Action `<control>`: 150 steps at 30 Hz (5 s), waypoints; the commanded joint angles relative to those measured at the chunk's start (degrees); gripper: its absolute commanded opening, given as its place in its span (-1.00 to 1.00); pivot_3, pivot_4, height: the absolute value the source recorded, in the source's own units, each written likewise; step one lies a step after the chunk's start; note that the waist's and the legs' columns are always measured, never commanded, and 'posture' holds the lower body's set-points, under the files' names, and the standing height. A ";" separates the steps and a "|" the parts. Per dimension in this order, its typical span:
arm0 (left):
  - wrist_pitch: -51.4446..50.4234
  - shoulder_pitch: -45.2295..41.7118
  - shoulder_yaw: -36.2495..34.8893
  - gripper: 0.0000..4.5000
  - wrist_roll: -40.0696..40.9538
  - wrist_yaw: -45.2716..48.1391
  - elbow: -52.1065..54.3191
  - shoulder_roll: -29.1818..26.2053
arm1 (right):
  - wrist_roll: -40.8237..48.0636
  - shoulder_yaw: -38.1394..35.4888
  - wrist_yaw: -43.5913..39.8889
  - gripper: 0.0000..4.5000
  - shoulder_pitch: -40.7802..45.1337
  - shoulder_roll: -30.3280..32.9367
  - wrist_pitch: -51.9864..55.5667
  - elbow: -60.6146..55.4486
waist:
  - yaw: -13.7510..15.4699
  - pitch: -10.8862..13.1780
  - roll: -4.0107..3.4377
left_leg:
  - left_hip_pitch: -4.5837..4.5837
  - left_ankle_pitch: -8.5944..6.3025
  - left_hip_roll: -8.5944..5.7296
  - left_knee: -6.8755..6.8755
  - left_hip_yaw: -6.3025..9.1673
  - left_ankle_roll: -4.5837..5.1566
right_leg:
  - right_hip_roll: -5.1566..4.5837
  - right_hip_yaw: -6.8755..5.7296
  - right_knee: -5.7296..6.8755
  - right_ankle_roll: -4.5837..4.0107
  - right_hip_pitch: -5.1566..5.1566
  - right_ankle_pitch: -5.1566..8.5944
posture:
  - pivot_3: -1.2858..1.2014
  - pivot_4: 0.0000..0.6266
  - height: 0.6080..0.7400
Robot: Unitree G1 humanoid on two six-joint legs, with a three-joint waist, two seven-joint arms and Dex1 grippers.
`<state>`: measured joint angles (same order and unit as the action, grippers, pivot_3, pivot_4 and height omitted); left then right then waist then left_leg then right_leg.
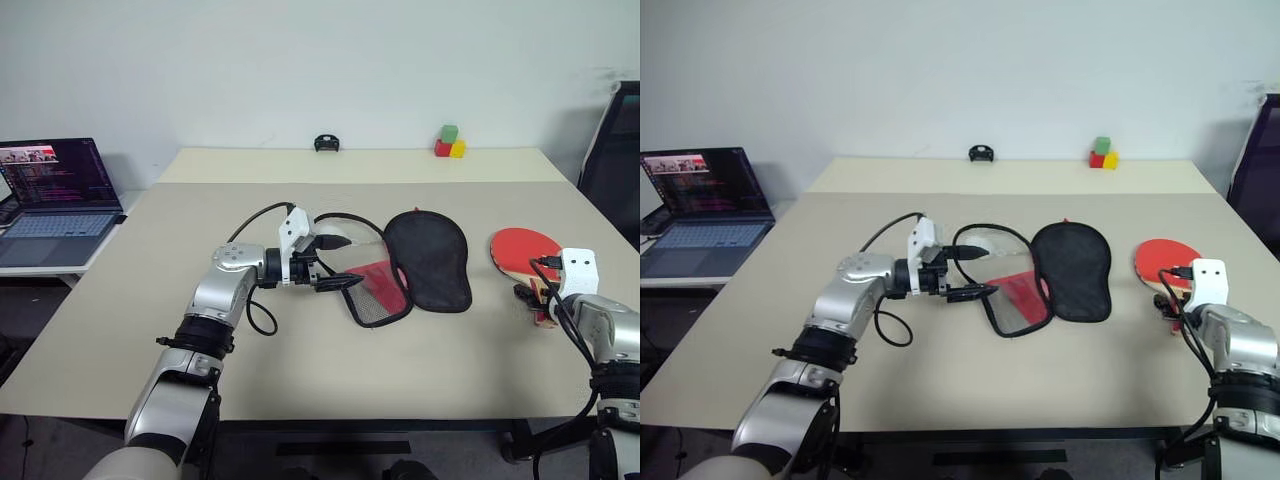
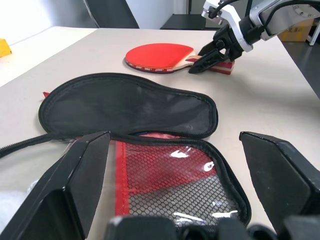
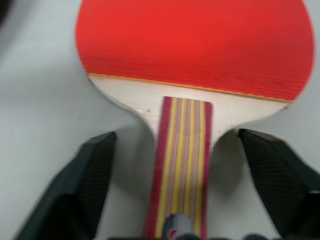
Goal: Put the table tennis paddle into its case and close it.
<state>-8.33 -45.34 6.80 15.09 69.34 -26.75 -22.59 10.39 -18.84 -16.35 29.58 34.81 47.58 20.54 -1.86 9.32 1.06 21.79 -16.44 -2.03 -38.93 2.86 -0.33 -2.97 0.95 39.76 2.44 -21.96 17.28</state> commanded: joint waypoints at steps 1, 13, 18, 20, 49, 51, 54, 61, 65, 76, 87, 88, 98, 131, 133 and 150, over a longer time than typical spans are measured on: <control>0.05 -0.10 -1.10 1.00 0.47 -0.22 2.71 -0.78 | -0.88 0.02 1.58 0.16 -0.50 0.43 -0.11 1.39 | 0.03 0.00 0.00 | 0.01 0.00 -0.02 0.00 0.01 0.00 | -0.03 0.00 0.00 0.00 0.00 0.00 | 0.03 -0.52 1.00; -1.57 2.69 -2.33 1.00 1.27 -0.84 5.56 -2.86 | 0.88 -4.41 6.51 -0.50 0.79 -0.46 1.31 -6.55 | 0.08 0.01 -0.02 | 0.13 0.00 -0.09 0.02 0.07 0.00 | -0.12 -0.02 -0.15 0.04 -0.04 -0.02 | 0.03 -0.52 1.00; -2.32 3.73 -2.54 1.00 1.67 -1.29 6.83 -3.45 | 3.36 -5.54 8.02 -0.50 4.05 -1.57 6.10 -14.36 | -0.17 0.09 -0.16 | 0.40 0.00 -0.08 0.13 0.04 0.00 | -0.12 0.04 -0.20 0.04 -0.36 -0.02 | 0.03 -0.52 1.00; -2.67 4.02 -2.61 1.00 1.81 -1.48 7.33 -3.51 | 5.01 -5.37 8.77 -0.50 5.03 -3.25 9.49 -19.05 | -0.29 0.10 -0.18 | 0.43 0.00 -0.06 0.18 0.04 0.00 | -0.11 0.03 -0.25 0.04 -0.39 -0.02 | 0.03 -0.52 1.00; -5.08 6.08 -3.11 1.00 2.23 -3.01 11.13 -3.46 | 3.75 7.03 13.46 -0.50 5.76 -22.78 9.45 -21.09 | -0.10 0.10 -0.19 | 1.20 0.16 -0.18 0.12 0.09 -0.24 | -0.15 0.04 -0.03 0.04 -1.27 -0.02 | 0.03 -0.52 1.00; -5.03 6.07 -3.07 1.00 2.21 -2.99 11.04 -3.42 | 3.66 7.32 13.48 -0.50 5.68 -22.88 9.24 -20.87 | -0.10 0.10 -0.19 | 1.19 0.16 -0.18 0.11 0.08 -0.24 | -0.15 0.04 -0.02 0.04 -1.27 -0.02 | 0.03 -0.52 1.00; -4.92 5.93 -3.01 1.00 2.15 -2.94 10.75 -3.37 | 3.72 7.69 13.34 -0.50 5.79 -22.95 9.74 -20.48 | -0.10 0.10 -0.19 | 1.19 0.16 -0.18 0.11 0.08 -0.24 | -0.14 0.03 0.00 0.04 -1.27 -0.02 | 0.03 -0.52 1.00; -4.96 6.11 -2.99 1.00 2.21 -2.82 10.90 -3.43 | 4.15 6.78 14.12 0.18 5.53 -24.03 9.45 -21.33 | -0.10 0.10 -0.19 | 1.18 0.16 -0.18 0.11 0.08 -0.25 | -0.14 0.03 0.02 0.03 -1.27 -0.02 | 0.03 -0.52 1.00; -4.89 6.28 -3.05 1.00 2.12 -2.90 10.94 -3.55 | 4.27 7.18 13.65 0.81 4.77 -23.07 10.55 -24.37 | -0.09 0.10 -0.19 | 1.16 0.16 -0.18 0.10 0.08 -0.25 | -0.14 0.03 0.06 0.04 -1.27 -0.02 | 0.03 -0.52 1.00; -6.16 10.14 -6.80 1.00 3.48 -6.44 12.64 -5.20 | 16.45 7.91 -8.44 0.99 0.32 -8.88 11.84 -43.77 | 0.00 0.10 -0.19 | 1.16 0.04 -0.17 0.09 0.12 -0.03 | -0.13 0.02 0.03 0.04 -1.25 -0.02 | 0.03 -0.52 1.00; -8.01 12.79 -10.24 1.00 5.01 -9.26 13.50 -7.06 | 30.39 6.03 -27.04 0.99 -1.11 3.52 9.94 -47.26 | 0.01 0.10 -0.14 | 1.16 0.04 -0.16 0.05 0.18 -0.01 | -0.16 -0.04 -0.05 0.04 -1.16 -0.02 | 0.03 -0.52 1.00; -7.92 13.05 -10.37 1.00 4.88 -9.39 13.32 -7.39 | 30.60 6.23 -28.13 0.99 -0.84 4.62 9.44 -46.67 | 0.01 0.10 -0.14 | 1.15 0.04 -0.15 0.06 0.19 -0.01 | -0.16 -0.04 -0.04 0.04 -1.16 -0.02 | 0.03 -0.52 1.00; -2.71 11.76 -7.59 1.00 -2.03 -14.45 5.53 -6.92 | 27.21 8.29 -32.34 0.99 1.53 10.62 2.50 -40.79 | 0.14 0.10 -0.13 | 1.15 0.04 -0.15 0.05 0.19 -0.01 | -0.18 -0.03 -0.06 0.04 -1.16 -0.02 | 0.03 -0.52 1.00; 15.60 -28.36 -7.04 1.00 -8.40 -20.54 -38.56 22.60 | 32.25 -0.72 -24.97 0.99 -2.94 15.37 6.85 -43.88 | 0.29 0.30 0.26 | 1.20 0.03 -0.19 0.08 0.02 0.00 | -0.17 -0.10 -0.10 0.05 -1.19 -0.02 | 0.03 -0.52 1.00; 16.51 -28.69 -7.17 1.00 -8.87 -21.66 -39.79 23.23 | 32.17 -0.60 -24.46 0.99 -3.20 15.56 7.04 -43.98 | 0.30 0.31 0.28 | 1.20 0.04 -0.20 0.05 0.03 0.01 | -0.16 -0.11 -0.05 0.05 -1.19 -0.02 | 0.03 -0.52 1.00; 0.90 -0.28 -8.22 1.00 -1.85 -6.16 2.17 4.60 | 18.82 11.84 -17.65 0.99 5.02 9.32 3.37 -16.45 | 0.17 0.30 0.24 | 1.18 0.08 -0.17 0.00 0.05 -0.01 | -0.19 0.06 0.08 0.04 -1.24 -0.02 | 0.03 -0.52 1.00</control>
<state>-5.23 -45.70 -0.60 11.37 63.98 -30.89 -17.51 31.37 -7.24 -34.60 32.73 44.27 53.41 1.64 -1.68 9.62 1.30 22.97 -16.35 -2.20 -38.94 2.89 -0.34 -3.17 1.02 39.84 2.48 -23.20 17.26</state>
